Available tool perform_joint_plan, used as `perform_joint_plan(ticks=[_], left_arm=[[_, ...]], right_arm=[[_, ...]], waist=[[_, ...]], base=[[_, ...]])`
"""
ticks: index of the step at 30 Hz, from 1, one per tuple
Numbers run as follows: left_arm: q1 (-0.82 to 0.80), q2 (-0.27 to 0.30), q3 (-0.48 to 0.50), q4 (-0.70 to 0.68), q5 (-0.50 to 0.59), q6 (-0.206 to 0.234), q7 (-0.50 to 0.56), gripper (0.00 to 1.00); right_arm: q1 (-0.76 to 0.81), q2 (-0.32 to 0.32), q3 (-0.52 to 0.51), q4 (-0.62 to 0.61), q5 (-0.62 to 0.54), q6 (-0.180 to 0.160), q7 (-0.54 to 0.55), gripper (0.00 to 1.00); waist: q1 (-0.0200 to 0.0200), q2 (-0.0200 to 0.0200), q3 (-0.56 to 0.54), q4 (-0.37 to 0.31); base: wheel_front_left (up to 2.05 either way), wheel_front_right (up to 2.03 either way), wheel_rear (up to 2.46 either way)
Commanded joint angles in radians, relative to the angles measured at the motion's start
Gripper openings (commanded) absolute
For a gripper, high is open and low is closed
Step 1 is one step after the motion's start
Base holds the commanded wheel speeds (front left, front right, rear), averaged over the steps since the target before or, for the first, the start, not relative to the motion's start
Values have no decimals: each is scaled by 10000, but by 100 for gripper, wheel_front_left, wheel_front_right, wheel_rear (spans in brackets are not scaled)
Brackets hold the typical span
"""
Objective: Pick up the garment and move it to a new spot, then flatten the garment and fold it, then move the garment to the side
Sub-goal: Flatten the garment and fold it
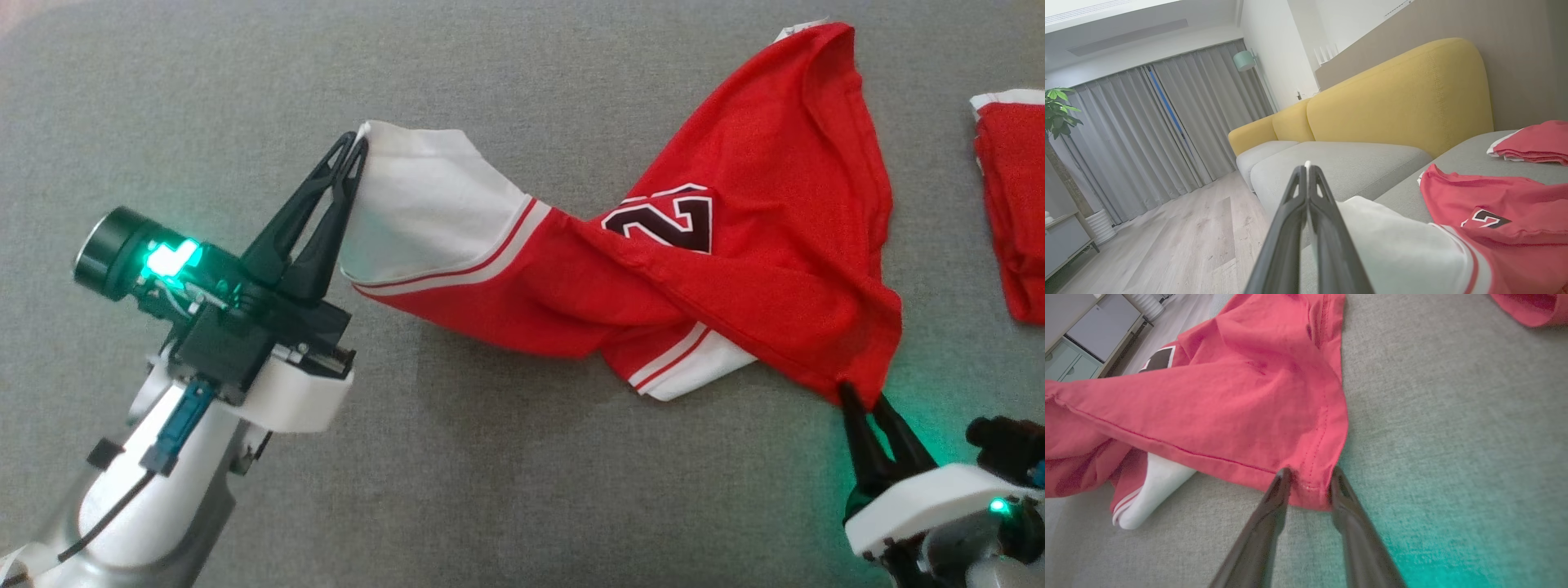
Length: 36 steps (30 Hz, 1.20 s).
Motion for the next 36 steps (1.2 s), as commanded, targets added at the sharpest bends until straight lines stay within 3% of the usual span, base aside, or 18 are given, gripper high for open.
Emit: perform_joint_plan(ticks=[1,9,14,20,26,31,36], left_arm=[[-303,212,634,-282,110,-38,-40,0],[-217,56,803,-180,186,-144,-40,0],[-171,165,1135,-468,188,-327,-40,0],[-448,650,1870,-1224,148,-627,-40,0],[-1723,1262,2366,-1640,253,-1095,-40,0],[-3964,1564,2184,-892,52,-1527,135,0],[-5727,1836,1307,713,-316,-1685,688,0]], right_arm=[[-354,-129,147,-237,-22,-7,-123,0],[-441,-410,108,-388,34,-7,-388,0],[-482,-875,-668,-1618,180,-7,-454,0],[-1483,-1800,-1493,-3613,624,-7,658,0],[-3550,-2975,-1876,-4455,1010,-7,1883,0],[-5853,-3802,-1336,-3573,1074,-7,2610,0],[-7446,-3896,-218,-2114,1163,-7,2766,0]], waist=[[-1,0,52,28],[-1,0,-294,8],[-1,0,-1147,-210],[-1,0,-2314,-656],[-1,0,-2927,-798],[-1,0,-2925,-802],[-1,0,-2451,-853]], base=[[0,0,0],[0,0,0],[0,0,0],[0,0,0],[0,0,0],[0,0,0],[0,0,0]])
